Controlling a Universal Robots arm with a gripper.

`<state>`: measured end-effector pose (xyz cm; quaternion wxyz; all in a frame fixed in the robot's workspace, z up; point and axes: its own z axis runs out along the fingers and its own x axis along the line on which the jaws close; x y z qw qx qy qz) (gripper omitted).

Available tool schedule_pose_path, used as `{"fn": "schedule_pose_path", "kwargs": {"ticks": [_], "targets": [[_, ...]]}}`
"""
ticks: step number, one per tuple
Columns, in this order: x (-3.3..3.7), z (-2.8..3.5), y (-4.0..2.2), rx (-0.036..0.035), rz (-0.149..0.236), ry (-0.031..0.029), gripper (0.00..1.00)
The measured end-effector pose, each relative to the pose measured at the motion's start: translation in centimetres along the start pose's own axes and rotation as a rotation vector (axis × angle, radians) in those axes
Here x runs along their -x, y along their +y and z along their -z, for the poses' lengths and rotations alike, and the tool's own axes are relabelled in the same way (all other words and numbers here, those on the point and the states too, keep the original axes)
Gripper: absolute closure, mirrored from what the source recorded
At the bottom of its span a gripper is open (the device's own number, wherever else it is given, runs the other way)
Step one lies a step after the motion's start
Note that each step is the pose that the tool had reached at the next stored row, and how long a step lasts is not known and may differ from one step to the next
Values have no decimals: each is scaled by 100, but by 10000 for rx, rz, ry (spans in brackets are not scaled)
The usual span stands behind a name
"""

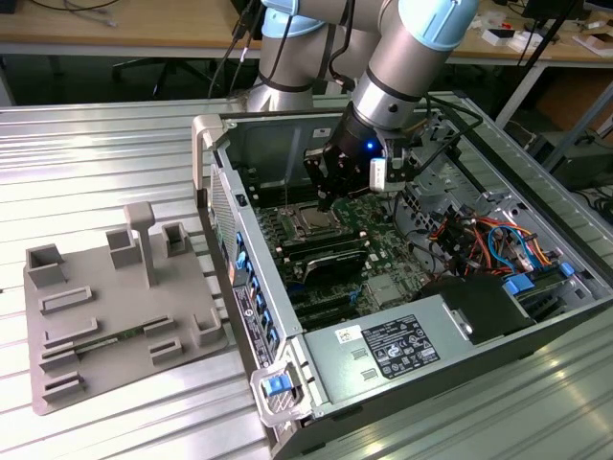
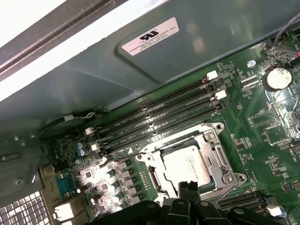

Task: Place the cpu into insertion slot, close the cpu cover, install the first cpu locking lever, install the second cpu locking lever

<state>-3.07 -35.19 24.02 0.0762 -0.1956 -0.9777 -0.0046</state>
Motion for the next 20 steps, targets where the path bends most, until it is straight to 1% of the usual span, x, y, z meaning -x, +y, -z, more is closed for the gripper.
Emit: {"fn": "schedule_pose_path", "kwargs": {"ticks": [20], "targets": [[0,0,0,-52,336,-7,89]]}}
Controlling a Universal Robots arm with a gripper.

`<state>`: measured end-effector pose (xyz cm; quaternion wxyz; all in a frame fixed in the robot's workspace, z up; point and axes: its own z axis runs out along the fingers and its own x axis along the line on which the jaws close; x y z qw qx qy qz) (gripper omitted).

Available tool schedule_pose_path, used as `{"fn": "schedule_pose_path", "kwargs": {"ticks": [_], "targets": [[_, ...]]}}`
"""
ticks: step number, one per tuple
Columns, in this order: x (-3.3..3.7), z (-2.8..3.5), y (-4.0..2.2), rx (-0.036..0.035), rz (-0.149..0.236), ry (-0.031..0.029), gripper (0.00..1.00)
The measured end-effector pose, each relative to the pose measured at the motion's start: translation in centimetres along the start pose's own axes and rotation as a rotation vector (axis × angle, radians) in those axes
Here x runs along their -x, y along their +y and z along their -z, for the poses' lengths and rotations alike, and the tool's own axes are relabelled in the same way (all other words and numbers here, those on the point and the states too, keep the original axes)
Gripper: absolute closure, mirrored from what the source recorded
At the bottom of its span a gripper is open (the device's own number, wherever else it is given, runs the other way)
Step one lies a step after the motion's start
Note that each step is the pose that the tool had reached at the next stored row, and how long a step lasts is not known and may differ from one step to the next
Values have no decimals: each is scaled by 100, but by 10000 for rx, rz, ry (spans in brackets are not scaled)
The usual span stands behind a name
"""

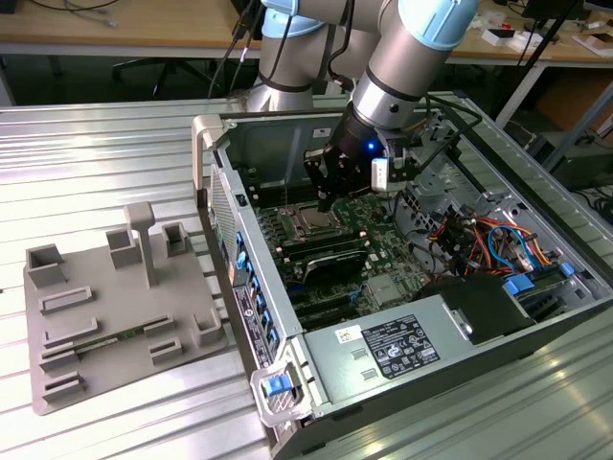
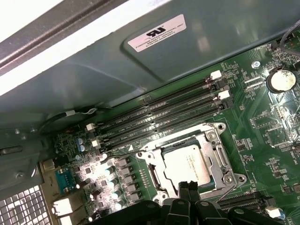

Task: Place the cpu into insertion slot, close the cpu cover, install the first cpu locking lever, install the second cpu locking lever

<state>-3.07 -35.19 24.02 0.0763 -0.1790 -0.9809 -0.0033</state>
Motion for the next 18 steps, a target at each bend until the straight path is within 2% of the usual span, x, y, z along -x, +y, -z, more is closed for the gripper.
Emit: {"fn": "schedule_pose_path", "kwargs": {"ticks": [18], "targets": [[0,0,0,-39,252,-6,89]]}}
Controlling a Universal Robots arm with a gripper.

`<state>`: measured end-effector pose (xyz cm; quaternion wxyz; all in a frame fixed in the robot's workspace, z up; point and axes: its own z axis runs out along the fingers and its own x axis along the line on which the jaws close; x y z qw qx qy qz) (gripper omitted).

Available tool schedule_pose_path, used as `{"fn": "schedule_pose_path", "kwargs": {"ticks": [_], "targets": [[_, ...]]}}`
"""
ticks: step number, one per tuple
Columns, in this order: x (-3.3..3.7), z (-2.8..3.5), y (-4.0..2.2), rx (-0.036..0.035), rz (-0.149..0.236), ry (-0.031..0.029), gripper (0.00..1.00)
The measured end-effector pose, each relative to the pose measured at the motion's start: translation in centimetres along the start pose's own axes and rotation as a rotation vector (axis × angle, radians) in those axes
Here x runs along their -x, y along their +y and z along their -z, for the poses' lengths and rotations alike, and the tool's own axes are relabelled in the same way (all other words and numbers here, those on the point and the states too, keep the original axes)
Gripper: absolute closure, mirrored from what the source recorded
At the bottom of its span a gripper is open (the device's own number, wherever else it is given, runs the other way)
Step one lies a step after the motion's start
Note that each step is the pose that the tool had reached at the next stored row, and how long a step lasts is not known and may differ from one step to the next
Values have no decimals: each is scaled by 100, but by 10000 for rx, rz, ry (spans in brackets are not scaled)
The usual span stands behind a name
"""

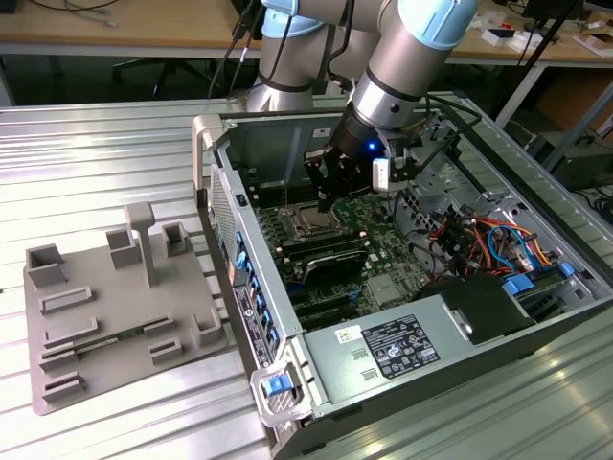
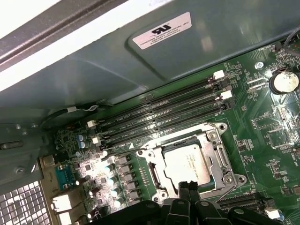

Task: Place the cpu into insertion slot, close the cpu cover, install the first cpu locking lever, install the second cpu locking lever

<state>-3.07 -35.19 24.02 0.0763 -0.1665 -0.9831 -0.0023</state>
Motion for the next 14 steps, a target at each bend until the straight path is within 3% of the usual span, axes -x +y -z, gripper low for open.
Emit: {"fn": "schedule_pose_path", "kwargs": {"ticks": [14], "targets": [[0,0,0,-28,184,-4,89]]}}
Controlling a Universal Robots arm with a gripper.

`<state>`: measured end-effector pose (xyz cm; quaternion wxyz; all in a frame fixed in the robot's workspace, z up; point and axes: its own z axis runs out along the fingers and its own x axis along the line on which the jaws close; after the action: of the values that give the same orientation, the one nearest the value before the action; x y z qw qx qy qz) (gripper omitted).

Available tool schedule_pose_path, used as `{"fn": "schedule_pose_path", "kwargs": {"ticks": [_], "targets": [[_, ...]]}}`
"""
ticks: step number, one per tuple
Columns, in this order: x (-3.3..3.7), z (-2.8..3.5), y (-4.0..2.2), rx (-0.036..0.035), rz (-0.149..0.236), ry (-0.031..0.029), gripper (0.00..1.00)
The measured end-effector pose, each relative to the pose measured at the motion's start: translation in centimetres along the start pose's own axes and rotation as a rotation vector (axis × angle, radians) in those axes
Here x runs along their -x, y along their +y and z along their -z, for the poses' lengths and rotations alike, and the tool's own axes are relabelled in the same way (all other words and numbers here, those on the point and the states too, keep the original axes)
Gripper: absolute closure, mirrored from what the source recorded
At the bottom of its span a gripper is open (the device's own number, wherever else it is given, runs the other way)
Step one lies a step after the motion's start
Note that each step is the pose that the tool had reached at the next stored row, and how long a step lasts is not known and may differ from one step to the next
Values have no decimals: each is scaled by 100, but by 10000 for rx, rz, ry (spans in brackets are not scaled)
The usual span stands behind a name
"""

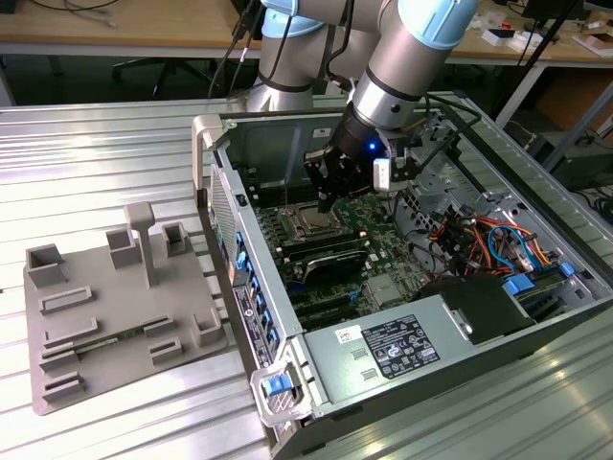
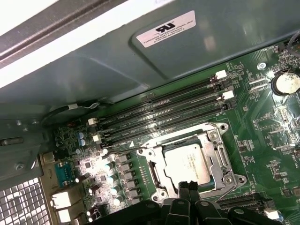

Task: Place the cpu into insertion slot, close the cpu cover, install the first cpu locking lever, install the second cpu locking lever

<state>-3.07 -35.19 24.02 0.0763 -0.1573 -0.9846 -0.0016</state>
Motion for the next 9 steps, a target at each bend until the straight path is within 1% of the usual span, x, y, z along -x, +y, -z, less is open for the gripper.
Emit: {"fn": "schedule_pose_path", "kwargs": {"ticks": [9], "targets": [[0,0,0,-18,116,-2,89]]}}
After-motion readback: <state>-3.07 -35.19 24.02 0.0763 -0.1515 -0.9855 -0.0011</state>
